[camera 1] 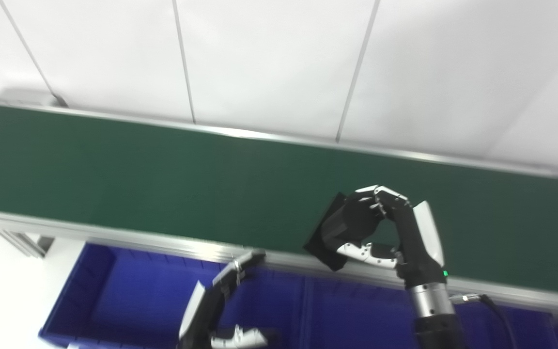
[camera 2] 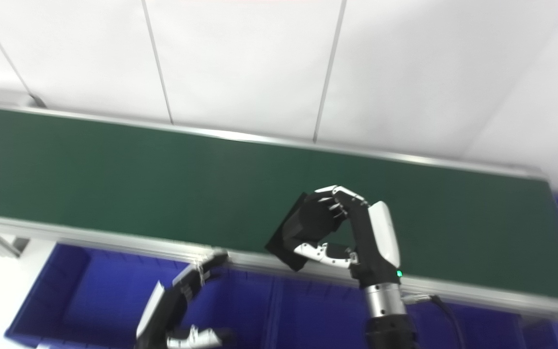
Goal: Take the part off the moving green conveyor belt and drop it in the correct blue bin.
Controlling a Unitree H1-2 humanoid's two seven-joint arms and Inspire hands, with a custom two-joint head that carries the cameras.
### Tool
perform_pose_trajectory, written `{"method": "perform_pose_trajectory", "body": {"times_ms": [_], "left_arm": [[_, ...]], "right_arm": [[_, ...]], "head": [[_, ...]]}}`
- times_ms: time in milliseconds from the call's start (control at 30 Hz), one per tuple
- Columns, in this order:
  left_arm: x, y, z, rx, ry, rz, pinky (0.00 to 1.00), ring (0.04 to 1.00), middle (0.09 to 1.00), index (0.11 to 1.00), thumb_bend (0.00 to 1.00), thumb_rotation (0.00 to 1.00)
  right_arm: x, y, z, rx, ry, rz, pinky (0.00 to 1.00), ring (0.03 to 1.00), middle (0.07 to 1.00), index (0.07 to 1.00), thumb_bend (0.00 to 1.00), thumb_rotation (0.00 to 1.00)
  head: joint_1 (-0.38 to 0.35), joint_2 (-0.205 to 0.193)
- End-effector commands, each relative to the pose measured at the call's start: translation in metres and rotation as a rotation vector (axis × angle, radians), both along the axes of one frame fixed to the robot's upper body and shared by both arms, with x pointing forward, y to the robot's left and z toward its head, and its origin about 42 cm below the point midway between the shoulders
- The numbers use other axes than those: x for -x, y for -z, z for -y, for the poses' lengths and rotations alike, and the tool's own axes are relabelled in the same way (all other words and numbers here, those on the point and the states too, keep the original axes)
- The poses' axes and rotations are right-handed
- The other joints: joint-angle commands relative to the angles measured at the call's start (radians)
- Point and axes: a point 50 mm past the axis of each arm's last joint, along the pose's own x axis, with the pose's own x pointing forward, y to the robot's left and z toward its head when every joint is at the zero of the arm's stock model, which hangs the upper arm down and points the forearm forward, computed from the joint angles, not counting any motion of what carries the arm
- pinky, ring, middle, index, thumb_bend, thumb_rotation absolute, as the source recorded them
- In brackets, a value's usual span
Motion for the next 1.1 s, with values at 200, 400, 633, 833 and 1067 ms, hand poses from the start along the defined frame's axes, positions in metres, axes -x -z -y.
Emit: {"method": "perform_pose_trajectory", "body": {"times_ms": [200, 400, 633, 833, 1067], "left_arm": [[-0.004, -0.014, -0.004, 0.028, 0.031, 0.061, 0.82, 0.870, 0.875, 0.815, 0.90, 0.38], [-0.006, -0.015, -0.015, 0.029, 0.026, 0.062, 0.83, 0.873, 0.874, 0.813, 0.90, 0.38], [-0.008, -0.017, -0.028, 0.011, 0.033, 0.069, 0.81, 0.871, 0.873, 0.822, 0.91, 0.40], [-0.009, -0.017, -0.038, -0.005, 0.046, 0.068, 0.81, 0.880, 0.882, 0.821, 0.90, 0.40], [-0.011, -0.016, -0.053, 0.011, 0.075, 0.056, 0.83, 0.883, 0.884, 0.832, 0.88, 0.36]], "right_arm": [[0.038, 0.016, 0.011, 0.014, 0.031, -0.049, 0.34, 0.385, 0.480, 0.554, 0.50, 0.00], [0.056, 0.040, 0.014, 0.054, 0.107, -0.182, 0.32, 0.382, 0.483, 0.553, 0.50, 0.00], [0.064, 0.060, 0.017, 0.072, 0.184, -0.246, 0.31, 0.375, 0.480, 0.558, 0.50, 0.00], [0.067, 0.073, 0.013, 0.106, 0.250, -0.289, 0.34, 0.382, 0.475, 0.561, 0.50, 0.00], [0.064, 0.081, -0.002, 0.100, 0.302, -0.350, 0.37, 0.397, 0.477, 0.559, 0.50, 0.00]], "head": [[-0.025, 0.015], [-0.098, 0.014], [-0.191, 0.012], [-0.230, 0.002], [-0.289, 0.000]]}}
